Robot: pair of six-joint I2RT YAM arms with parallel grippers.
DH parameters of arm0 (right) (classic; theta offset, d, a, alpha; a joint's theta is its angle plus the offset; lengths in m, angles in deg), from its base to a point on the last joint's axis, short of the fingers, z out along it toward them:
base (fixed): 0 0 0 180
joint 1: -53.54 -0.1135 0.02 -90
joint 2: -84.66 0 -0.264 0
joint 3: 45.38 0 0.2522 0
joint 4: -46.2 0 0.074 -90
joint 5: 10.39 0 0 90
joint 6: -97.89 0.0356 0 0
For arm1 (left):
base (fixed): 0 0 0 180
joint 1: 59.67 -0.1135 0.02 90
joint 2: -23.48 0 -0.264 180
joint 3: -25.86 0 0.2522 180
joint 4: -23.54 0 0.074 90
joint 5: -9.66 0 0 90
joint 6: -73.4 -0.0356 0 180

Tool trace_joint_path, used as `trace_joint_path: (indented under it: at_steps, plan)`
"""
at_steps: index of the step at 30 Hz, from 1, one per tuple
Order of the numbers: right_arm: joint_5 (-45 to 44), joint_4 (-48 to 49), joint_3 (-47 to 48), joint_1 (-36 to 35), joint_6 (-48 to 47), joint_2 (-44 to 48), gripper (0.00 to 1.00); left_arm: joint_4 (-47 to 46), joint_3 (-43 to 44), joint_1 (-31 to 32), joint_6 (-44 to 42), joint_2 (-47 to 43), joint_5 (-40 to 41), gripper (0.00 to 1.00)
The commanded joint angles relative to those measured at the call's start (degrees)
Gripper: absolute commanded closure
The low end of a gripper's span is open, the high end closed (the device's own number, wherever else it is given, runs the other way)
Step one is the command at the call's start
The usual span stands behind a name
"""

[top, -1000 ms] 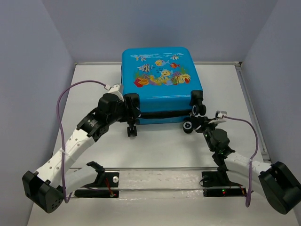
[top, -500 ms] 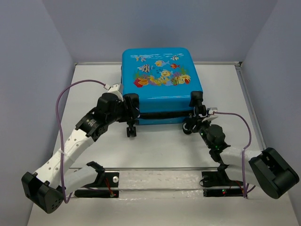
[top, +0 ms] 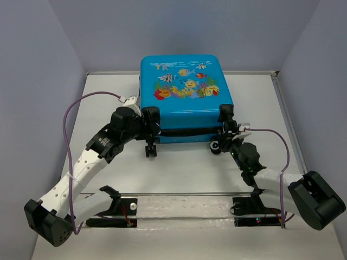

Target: Pack the luggage

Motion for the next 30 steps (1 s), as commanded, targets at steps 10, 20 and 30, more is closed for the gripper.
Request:
trace_joint_path:
  at_steps: [10,20,30]
  plan:
    - [3.07,3.97,3.21,0.32,1.46,6.94,0.59,-19.4,1.15,0.95,-2.95,-6.31,-8.34,0.94]
    - [1.93,7.03,4.79,0.32,0.85,1.16,0.7,-20.19,0.89,0.95,-2.33,-6.57,-9.3,0.94]
    - [1.67,9.23,5.67,0.32,-0.03,-0.35,0.93,-20.54,0.89,0.95,-2.24,-6.31,-10.01,0.94]
